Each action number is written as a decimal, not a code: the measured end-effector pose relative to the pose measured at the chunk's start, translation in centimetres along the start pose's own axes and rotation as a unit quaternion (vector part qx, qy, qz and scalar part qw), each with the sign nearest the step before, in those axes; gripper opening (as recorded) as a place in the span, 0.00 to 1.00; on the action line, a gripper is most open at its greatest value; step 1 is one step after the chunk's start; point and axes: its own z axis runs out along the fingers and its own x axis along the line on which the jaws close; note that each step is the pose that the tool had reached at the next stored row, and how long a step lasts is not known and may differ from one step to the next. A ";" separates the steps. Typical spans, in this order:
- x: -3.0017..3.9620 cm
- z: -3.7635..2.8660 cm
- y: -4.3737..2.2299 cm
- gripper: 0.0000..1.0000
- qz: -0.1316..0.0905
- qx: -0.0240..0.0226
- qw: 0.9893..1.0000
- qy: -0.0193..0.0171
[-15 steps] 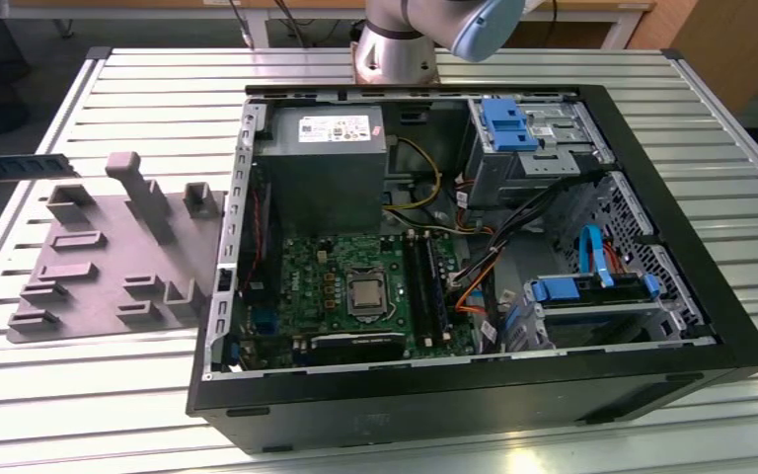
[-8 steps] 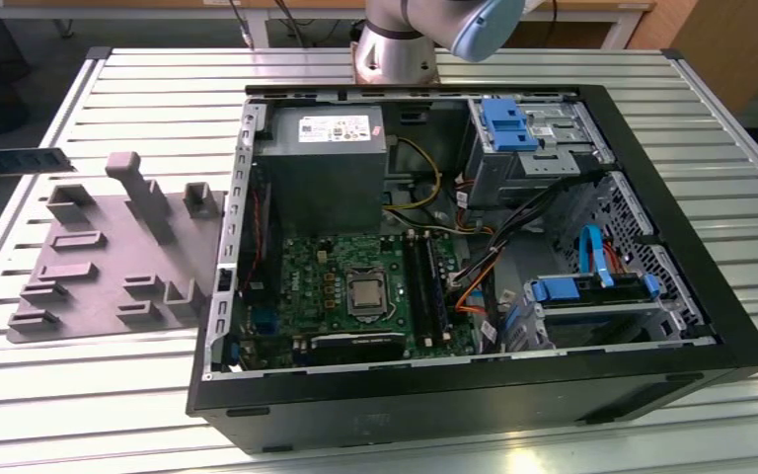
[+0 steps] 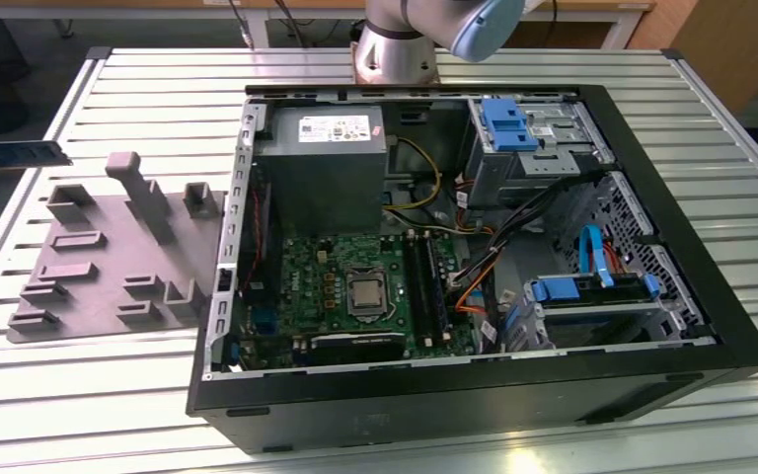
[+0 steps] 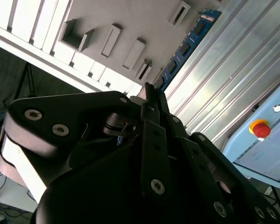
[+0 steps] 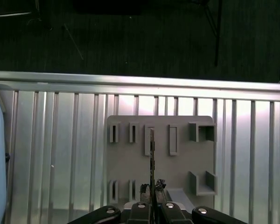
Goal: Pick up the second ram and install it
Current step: 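Pick up the second ram and move it above second insertion slot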
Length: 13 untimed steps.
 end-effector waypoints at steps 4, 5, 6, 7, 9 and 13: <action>-0.06 -0.30 0.01 0.14 0.000 0.000 1.000 0.000; -0.08 -0.38 0.01 0.14 0.000 0.000 1.000 0.000; -0.09 -0.45 0.01 0.14 0.000 0.000 1.000 0.000; -0.10 -0.52 0.02 0.14 0.000 0.000 1.000 0.000; -0.13 -0.67 0.02 0.14 0.000 0.000 1.000 0.000; -0.19 -0.96 0.04 0.14 0.001 0.000 1.000 0.000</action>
